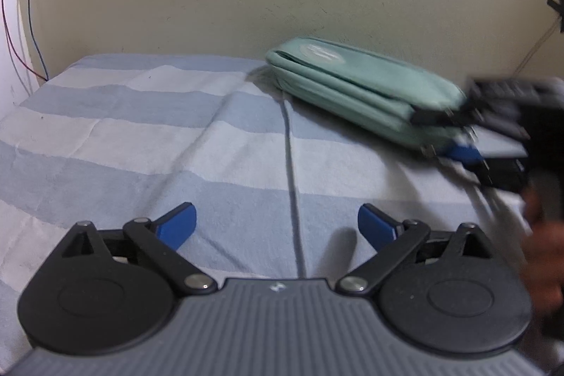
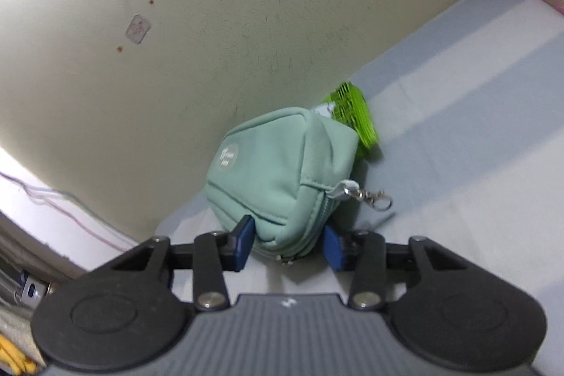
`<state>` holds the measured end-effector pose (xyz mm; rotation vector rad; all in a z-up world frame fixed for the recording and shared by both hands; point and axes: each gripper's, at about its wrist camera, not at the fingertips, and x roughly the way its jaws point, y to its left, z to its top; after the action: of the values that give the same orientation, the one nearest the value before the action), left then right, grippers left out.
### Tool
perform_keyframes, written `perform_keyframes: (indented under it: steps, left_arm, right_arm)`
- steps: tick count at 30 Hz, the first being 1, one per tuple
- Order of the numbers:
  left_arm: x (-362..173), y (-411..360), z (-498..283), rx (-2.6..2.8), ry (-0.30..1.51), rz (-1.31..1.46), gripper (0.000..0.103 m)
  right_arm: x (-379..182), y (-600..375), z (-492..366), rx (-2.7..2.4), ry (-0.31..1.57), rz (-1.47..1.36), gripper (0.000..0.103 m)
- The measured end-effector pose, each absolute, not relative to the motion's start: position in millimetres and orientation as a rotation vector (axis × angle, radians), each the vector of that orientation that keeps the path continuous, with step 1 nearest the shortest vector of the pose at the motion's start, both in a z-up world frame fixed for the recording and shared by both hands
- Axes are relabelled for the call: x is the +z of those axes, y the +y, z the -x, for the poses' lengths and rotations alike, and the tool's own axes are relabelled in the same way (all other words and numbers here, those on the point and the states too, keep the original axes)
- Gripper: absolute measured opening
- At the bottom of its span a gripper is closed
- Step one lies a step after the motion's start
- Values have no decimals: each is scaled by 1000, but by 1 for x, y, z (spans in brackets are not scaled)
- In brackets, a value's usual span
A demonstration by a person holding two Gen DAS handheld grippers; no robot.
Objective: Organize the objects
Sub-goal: 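Grasp the mint-green pouch at its end with the right gripper, then lift the pouch and carry it over the pink tin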
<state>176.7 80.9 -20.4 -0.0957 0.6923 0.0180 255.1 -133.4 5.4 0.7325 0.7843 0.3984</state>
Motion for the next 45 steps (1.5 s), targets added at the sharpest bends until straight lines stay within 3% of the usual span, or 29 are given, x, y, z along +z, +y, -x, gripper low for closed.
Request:
perform_keyframes:
  steps: [10,18,24,29,32,38,40,41,43,45]
  left_arm:
    - [-17,98,-173,-70,656,237,99]
    - [-11,60,-152,-293,605,133,99]
    - [0,7,-134,-528,675,144,98]
    - [7,-59,-121,-675,707,115,96]
    - [9,-94,-108,-679,683,-2,96]
    - [-18,-123,-122,-655,785,-46,99]
    - [-23,-121,-123,-661,788,-4,91]
    - [-19,-121,-121,-702,799,18,65]
    - [-5,-122,-114,-703,803,34,65]
    - [19,-125,-104,-705,723,5,66]
  right_arm:
    - [12,-204,-129,468,864,-709,35]
    - [19,-317,4,360,762,-717,37]
    - [28,-378,83,15,639,-578,56]
    - [39,-373,100,-22,571,-432,76]
    - [36,-348,93,16,565,-307,80]
    - [20,-325,72,24,580,-108,79]
    - [14,-326,64,59,570,-133,73]
    - [14,-326,63,62,555,-145,68]
    - [17,-327,64,61,524,-128,60]
    - [29,-338,67,85,469,-165,60]
